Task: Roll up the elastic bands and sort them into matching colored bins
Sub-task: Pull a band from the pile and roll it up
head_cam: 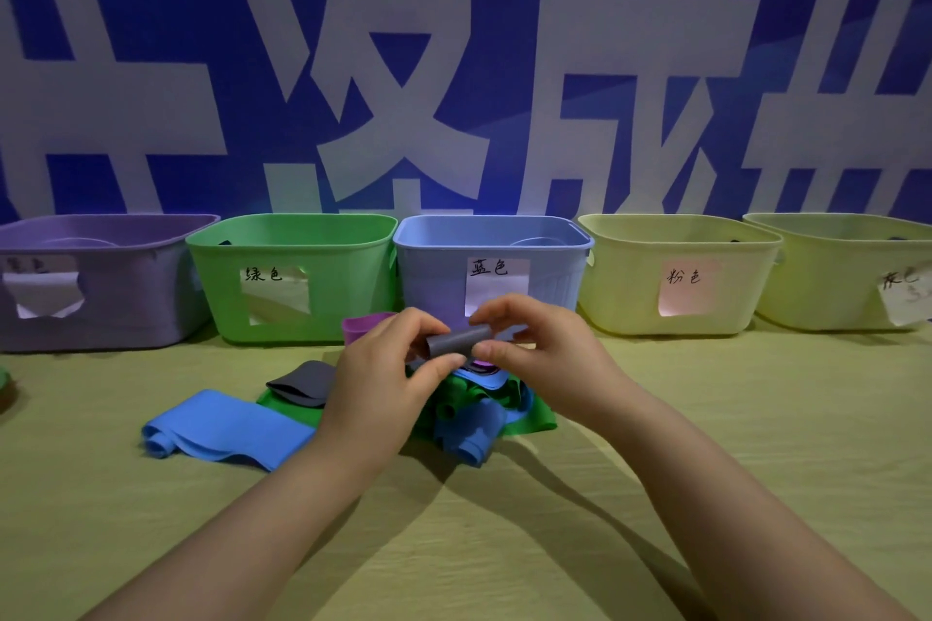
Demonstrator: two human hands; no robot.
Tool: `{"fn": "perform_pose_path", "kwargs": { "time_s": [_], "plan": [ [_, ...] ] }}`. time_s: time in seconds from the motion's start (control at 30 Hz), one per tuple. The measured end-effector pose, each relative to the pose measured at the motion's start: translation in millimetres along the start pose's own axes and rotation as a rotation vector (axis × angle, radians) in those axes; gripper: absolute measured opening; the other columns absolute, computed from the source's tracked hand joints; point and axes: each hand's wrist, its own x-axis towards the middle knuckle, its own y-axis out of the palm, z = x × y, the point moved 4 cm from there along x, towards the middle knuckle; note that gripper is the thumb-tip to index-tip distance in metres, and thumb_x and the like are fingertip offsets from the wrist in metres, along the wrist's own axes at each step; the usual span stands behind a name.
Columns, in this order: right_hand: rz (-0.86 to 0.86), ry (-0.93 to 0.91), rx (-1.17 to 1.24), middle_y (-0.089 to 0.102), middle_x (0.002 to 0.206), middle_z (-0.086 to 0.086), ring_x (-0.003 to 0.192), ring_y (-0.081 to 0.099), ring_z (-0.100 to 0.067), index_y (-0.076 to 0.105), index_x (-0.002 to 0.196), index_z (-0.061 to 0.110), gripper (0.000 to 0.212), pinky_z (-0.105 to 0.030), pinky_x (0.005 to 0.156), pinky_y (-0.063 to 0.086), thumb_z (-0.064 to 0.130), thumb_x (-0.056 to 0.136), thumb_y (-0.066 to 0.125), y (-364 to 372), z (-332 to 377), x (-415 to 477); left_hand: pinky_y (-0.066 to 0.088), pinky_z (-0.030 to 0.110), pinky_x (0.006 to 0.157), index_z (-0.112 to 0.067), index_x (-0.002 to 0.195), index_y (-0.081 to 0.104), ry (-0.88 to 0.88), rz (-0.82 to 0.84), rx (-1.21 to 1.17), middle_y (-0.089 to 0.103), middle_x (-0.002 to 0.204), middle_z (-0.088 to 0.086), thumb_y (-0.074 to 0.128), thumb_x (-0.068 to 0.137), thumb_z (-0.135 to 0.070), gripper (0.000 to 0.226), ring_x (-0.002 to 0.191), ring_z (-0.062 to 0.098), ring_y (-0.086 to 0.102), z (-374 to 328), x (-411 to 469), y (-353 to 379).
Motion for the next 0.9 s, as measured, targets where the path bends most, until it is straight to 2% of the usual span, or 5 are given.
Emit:
{"fn": "perform_pose_path", "kwargs": {
  "time_s": [0.17, 0.4, 0.57, 0.73, 0.9],
  "plan": [
    [0.05, 0.037, -0.055, 0.065, 0.087, 0.005, 0.087, 0.061, -0.016, 0.065, 0.097, 0.024, 0.01, -0.035, 0.082, 0.049, 0.026, 0.088, 0.06, 3, -2, 1, 0.041, 0.013, 0.07, -0.025, 0.1, 0.061, 0.004, 0.015, -0.031, 0.064, 0.087, -0.008, 0.068, 0.08, -0.028, 0.022, 0.077, 0.001, 0.055, -1, -1, 1],
    [0.123, 0.052, -0.057, 0.062, 0.087, -0.003, 0.085, 0.056, -0.021, 0.06, 0.092, 0.024, 0.014, -0.036, 0.077, 0.044, 0.029, 0.095, 0.047, 7, -3, -1, 0.037, 0.01, 0.07, -0.016, 0.096, 0.061, 0.08, 0.035, 0.039, 0.063, 0.087, -0.005, 0.059, 0.077, -0.031, 0.025, 0.079, 0.004, 0.051, -6, -1, 3],
    [0.136, 0.082, 0.05, 0.058, 0.078, 0.009, 0.078, 0.053, -0.008, 0.058, 0.08, 0.028, 0.025, -0.034, 0.083, 0.041, 0.029, 0.097, 0.041, 9, -5, -1, 0.038, 0.018, 0.067, -0.016, 0.091, 0.058, 0.1, 0.042, 0.025, 0.058, 0.083, -0.008, 0.046, 0.079, -0.049, 0.037, 0.076, 0.005, 0.048, -5, 0, 3],
    [0.071, 0.056, 0.202, 0.065, 0.09, 0.005, 0.092, 0.062, -0.014, 0.059, 0.087, 0.037, 0.011, -0.042, 0.093, 0.047, 0.028, 0.091, 0.055, 11, -1, -1, 0.034, 0.01, 0.063, -0.015, 0.082, 0.056, 0.044, 0.015, 0.02, 0.05, 0.071, -0.014, 0.045, 0.083, -0.048, 0.035, 0.072, -0.006, 0.044, 0, 2, 2],
    [0.076, 0.029, 0.077, 0.065, 0.094, 0.003, 0.094, 0.063, -0.018, 0.057, 0.093, 0.032, 0.012, -0.044, 0.092, 0.047, 0.022, 0.087, 0.062, 12, -1, -1, 0.032, 0.01, 0.057, -0.019, 0.072, 0.053, -0.018, 0.002, -0.011, 0.048, 0.061, -0.011, 0.047, 0.083, -0.043, 0.027, 0.067, -0.007, 0.047, 4, 2, 2]
  ]
}}
